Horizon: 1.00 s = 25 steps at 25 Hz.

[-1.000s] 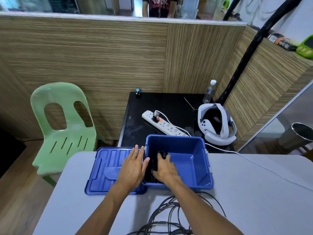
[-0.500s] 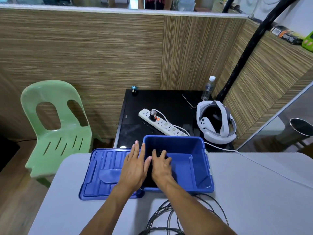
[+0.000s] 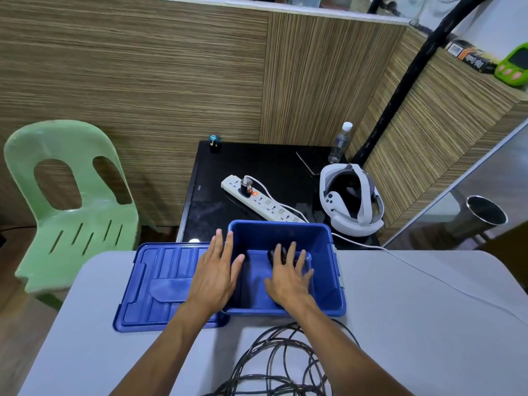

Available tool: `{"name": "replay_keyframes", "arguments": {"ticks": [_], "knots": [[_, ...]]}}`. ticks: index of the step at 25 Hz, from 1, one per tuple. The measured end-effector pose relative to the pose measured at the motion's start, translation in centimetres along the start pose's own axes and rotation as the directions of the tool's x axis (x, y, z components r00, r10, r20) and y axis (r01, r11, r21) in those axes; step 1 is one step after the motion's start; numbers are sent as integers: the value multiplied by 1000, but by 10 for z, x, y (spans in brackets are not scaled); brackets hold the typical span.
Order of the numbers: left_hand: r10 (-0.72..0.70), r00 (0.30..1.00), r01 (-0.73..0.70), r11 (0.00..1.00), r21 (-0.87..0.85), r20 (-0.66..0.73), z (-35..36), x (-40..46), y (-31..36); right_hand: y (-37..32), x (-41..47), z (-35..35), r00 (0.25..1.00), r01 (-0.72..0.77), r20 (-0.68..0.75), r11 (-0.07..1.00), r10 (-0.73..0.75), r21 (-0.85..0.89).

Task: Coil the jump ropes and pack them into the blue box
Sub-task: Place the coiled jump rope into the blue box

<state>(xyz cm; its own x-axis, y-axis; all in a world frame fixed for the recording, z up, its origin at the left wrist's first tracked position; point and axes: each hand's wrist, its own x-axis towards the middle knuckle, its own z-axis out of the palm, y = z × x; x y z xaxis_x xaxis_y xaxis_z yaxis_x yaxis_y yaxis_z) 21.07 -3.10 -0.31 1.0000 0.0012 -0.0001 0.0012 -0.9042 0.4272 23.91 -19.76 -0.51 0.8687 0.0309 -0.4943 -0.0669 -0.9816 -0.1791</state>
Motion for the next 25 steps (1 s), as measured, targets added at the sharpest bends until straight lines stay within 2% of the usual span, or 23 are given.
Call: {"name": "replay_keyframes", "arguments": {"ticks": [3, 5, 8, 12, 15, 20, 23, 25], "knots": [[-10, 1000, 10, 1000, -8, 4, 1, -1, -2, 3, 4, 6, 1000, -6, -25, 985, 2, -174], [-11, 1000, 11, 1000, -10, 0, 3, -2, -3, 2, 6, 7, 1000, -20, -12, 974, 18, -225], [-17, 1000, 18, 999, -29, 8, 4, -2, -4, 2, 10, 1, 999, -31, 37, 987, 38, -161], [-25, 1000, 25, 999, -48, -1, 4, -2, -3, -13, 6, -1, 1000, -16, 8, 1000, 16, 9], [-29, 1000, 29, 997, -73, 4, 4, -2, -3, -52, 3, 10, 998, 31, -49, 999, -30, 35], [-58, 997, 65, 981, -183, 46, 1, -6, -5, -78, 8, 23, 1000, 3, 11, 988, -4, 155], [-22, 998, 37, 959, -281, 57, -1, -6, -9, -71, 5, 16, 996, 49, 59, 984, -60, 170], [-11, 999, 24, 967, -253, 51, -3, -6, -11, -66, 3, 10, 992, 88, 79, 981, -103, 174]]}}
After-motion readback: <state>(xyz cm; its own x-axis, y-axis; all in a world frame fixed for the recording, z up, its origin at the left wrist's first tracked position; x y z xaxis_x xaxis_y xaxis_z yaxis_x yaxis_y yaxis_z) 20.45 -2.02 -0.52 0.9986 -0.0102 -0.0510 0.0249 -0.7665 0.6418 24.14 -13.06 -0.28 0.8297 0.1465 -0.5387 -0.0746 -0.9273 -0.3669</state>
